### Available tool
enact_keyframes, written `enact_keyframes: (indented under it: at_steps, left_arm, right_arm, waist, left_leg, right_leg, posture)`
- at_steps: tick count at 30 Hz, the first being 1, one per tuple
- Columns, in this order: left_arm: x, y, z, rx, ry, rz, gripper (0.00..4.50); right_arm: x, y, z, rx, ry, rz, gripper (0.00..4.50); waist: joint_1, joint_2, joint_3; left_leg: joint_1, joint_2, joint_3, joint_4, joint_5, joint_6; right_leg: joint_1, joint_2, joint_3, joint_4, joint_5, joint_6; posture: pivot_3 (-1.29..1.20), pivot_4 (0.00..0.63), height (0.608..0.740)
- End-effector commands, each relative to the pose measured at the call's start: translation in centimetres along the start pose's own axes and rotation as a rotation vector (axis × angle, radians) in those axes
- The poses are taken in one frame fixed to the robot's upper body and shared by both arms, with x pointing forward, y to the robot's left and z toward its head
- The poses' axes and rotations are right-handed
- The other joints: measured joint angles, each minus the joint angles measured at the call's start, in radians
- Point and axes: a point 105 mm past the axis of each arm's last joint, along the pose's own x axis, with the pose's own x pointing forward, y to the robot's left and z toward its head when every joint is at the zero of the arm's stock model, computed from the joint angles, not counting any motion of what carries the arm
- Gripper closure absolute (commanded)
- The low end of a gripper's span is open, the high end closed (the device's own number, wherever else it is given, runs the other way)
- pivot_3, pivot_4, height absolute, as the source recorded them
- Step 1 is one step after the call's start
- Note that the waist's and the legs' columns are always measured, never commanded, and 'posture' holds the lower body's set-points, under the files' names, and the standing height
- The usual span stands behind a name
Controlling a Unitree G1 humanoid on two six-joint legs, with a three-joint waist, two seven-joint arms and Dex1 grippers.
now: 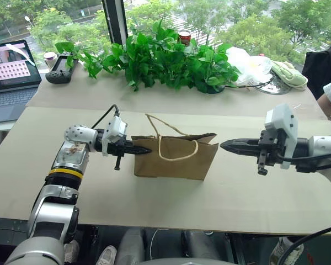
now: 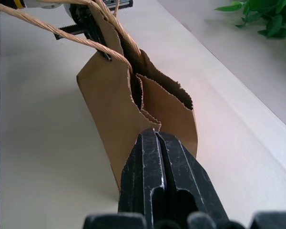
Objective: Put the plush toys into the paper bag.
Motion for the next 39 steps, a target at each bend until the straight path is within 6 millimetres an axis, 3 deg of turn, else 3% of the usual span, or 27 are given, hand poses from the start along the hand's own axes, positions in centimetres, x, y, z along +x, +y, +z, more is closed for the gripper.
enact_keyframes:
  at_steps: [1,4,5,7,15,21,27,32,39]
  left_arm:
    - [0.1,0.5,0.8,0.056,0.024,-0.015,4.45]
    - [0.0,0.7,0.8,0.047,0.035,-0.01,4.45]
    - [-0.1,0.8,0.8,0.044,0.04,-0.006,4.04]
    - [-0.3,0.9,0.8,0.028,0.048,-0.006,3.83]
    - [-1.5,0.8,1.8,0.01,0.063,0.016,0.97]
    - [-3.8,0.5,6.4,-0.029,0.012,0.063,0.97]
    - [-7.0,-1.7,10.8,-0.168,0.0,0.047,0.97]
    - [-8.9,-1.8,11.8,-0.208,0.006,0.103,0.97]
    - [-8.6,-1.8,11.2,-0.211,-0.005,0.115,0.97]
  right_arm:
    - [-0.5,-0.2,0.7,-0.057,-0.003,-0.021,4.5]
    - [-0.4,-0.3,0.4,-0.057,0.008,-0.03,4.5]
    - [-0.4,-0.3,0.3,-0.058,0.012,-0.033,4.5]
    - [-0.4,-0.4,0.2,-0.06,0.015,-0.039,4.5]
    - [-0.4,-0.8,0.2,-0.076,0.02,-0.048,4.5]
    - [-0.7,-0.9,0.6,-0.092,0.024,-0.053,4.5]
    - [-1.4,-0.6,1.9,-0.101,-0.016,-0.045,4.5]
    - [-1.9,-0.6,3.2,-0.107,-0.056,-0.04,4.5]
    - [-2.0,-0.6,3.7,-0.11,-0.066,-0.031,4.5]
  waist:
    - [0.001,0.0,0.0]
    - [0.001,0.0,0.0]
    - [0.001,0.0,0.0]
    - [0.0,0.0,0.0]
    - [0.0,0.0,0.0]
    - [-0.001,0.0,0.0]
    - [-0.005,0.001,0.001]
    - [0.0,0.001,0.001]
    - [0.004,0.001,0.002]
  left_leg:
    - [0.0,0.0,0.0,0.0,0.0,0.0]
    - [0.0,0.0,0.0,0.0,0.0,0.0]
    - [0.0,0.0,0.0,0.0,0.0,0.0]
    - [0.0,0.0,0.0,0.0,0.0,0.0]
    - [0.0,0.0,0.0,0.0,0.0,0.0]
    - [0.0,0.0,0.0,0.0,0.0,0.0]
    - [0.001,0.001,0.0,0.0,0.0,0.0]
    - [0.002,0.001,0.0,0.0,0.0,0.0]
    - [0.001,0.001,0.001,0.0,0.0,0.0]
  right_leg:
    - [0.0,0.0,0.0,0.0,0.0,0.0]
    - [0.0,0.0,0.0,0.0,0.0,0.0]
    - [0.0,0.0,0.0,0.0,0.0,0.0]
    - [0.0,0.0,0.0,0.0,0.0,0.0]
    - [0.0,0.0,0.0,0.0,0.0,0.0]
    - [0.0,0.0,0.0,0.0,0.0,0.0]
    - [0.0,0.001,0.0,0.001,0.0,0.0]
    - [0.0,0.001,0.0,0.001,-0.002,0.003]
    - [0.0,0.0,0.0,0.0,-0.001,0.0]
  posture:
    - [0.0,0.15,0.713]
    - [0.0,0.15,0.713]
    - [0.0,0.15,0.713]
    - [0.0,0.15,0.713]
    - [0.0,0.15,0.713]
    - [0.0,0.15,0.713]
    - [0.0,0.15,0.713]
    - [0.0,0.15,0.713]
    - [0.0,0.15,0.713]
